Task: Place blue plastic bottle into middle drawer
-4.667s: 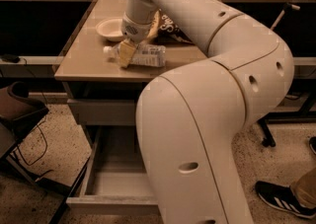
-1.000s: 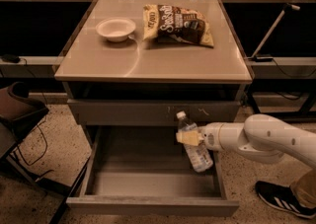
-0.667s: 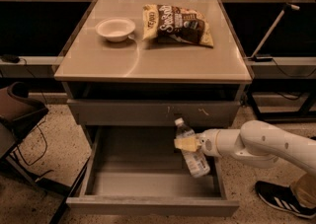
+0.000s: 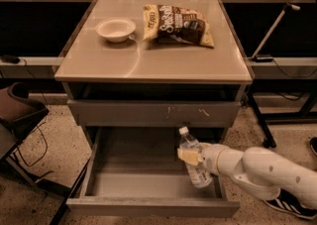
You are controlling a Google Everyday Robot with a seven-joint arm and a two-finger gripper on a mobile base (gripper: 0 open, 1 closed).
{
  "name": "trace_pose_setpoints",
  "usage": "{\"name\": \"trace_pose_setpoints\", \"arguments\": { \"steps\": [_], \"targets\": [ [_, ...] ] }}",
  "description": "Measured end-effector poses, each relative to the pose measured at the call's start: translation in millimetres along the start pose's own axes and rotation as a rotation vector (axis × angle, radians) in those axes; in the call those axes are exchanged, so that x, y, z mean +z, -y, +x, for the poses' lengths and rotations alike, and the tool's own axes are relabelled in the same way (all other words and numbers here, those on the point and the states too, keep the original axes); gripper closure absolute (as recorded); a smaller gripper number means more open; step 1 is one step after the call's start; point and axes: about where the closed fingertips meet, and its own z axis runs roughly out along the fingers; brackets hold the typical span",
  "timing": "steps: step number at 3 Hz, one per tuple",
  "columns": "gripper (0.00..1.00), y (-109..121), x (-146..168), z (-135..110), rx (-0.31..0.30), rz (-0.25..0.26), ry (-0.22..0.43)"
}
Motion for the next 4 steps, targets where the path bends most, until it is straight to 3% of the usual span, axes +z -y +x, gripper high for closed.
{"name": "trace_pose_setpoints", "arguments": {
  "steps": [1,2,3,4],
  "targets": [
    [1.00,26.8,32.4,12.2,-0.010,0.078,0.102],
    [1.00,60.9,88.2,34.0,0.053,0.141,0.140],
    [1.00,77.3,122.9,81.2,0.147,0.155,0.125],
    [1.00,75.5,120.0,77.0,0.147,0.155,0.125]
  ]
}}
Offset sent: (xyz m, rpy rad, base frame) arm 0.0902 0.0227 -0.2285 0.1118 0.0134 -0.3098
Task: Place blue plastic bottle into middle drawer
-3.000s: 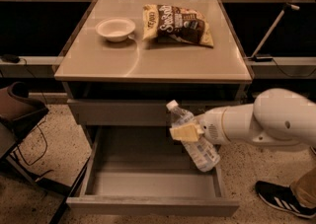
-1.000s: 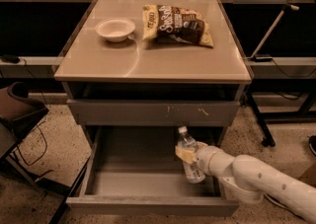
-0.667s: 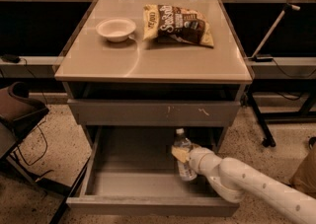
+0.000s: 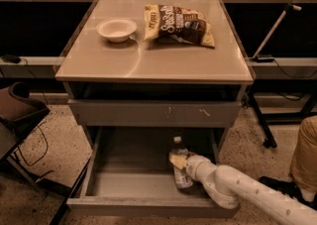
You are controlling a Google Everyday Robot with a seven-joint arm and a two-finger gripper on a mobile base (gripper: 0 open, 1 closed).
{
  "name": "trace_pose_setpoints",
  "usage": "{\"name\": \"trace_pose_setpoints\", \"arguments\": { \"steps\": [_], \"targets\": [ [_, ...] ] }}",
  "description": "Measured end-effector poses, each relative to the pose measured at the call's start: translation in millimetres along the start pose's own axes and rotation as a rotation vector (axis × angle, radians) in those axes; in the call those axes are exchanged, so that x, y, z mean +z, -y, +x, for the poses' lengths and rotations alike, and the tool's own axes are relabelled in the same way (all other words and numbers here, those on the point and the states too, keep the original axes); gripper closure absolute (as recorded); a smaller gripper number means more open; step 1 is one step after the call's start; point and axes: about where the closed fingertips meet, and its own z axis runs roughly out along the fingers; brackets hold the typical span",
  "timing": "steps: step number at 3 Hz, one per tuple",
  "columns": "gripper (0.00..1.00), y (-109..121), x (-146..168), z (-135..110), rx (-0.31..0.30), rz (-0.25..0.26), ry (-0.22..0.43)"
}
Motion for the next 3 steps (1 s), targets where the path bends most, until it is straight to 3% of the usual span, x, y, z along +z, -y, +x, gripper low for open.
{"name": "trace_pose_setpoints", "arguments": {
  "steps": [3],
  "targets": [
    [0.35,0.0,0.0,0.0,0.000,0.000,0.000]
  ]
}}
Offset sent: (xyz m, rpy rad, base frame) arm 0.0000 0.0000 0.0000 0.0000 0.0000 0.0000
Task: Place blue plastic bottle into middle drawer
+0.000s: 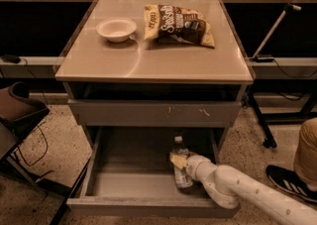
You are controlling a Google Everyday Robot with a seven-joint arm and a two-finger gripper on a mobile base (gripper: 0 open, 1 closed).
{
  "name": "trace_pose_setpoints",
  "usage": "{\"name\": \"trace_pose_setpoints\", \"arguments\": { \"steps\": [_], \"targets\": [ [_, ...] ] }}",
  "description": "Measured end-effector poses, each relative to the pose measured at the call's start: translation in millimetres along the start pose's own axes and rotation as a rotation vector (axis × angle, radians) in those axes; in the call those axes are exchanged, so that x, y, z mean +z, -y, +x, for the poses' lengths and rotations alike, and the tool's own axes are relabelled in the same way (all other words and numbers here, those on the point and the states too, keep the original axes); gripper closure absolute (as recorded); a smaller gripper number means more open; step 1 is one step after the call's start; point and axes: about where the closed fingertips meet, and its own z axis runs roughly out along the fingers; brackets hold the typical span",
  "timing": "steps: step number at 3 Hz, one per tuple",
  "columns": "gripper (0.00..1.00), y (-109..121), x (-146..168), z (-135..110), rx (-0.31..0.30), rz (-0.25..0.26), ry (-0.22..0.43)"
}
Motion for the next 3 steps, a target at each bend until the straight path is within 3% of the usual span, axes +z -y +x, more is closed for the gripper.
{"name": "trace_pose_setpoints", "arguments": {
  "steps": [1,2,3],
  "targets": [
    [0.11,0.0,0.0,0.0,0.000,0.000,0.000],
    [0.00,-0.1,0.0,0.0,0.000,0.000,0.000],
    [0.00,-0.1,0.0,0.0,0.000,0.000,0.000]
  ]
}}
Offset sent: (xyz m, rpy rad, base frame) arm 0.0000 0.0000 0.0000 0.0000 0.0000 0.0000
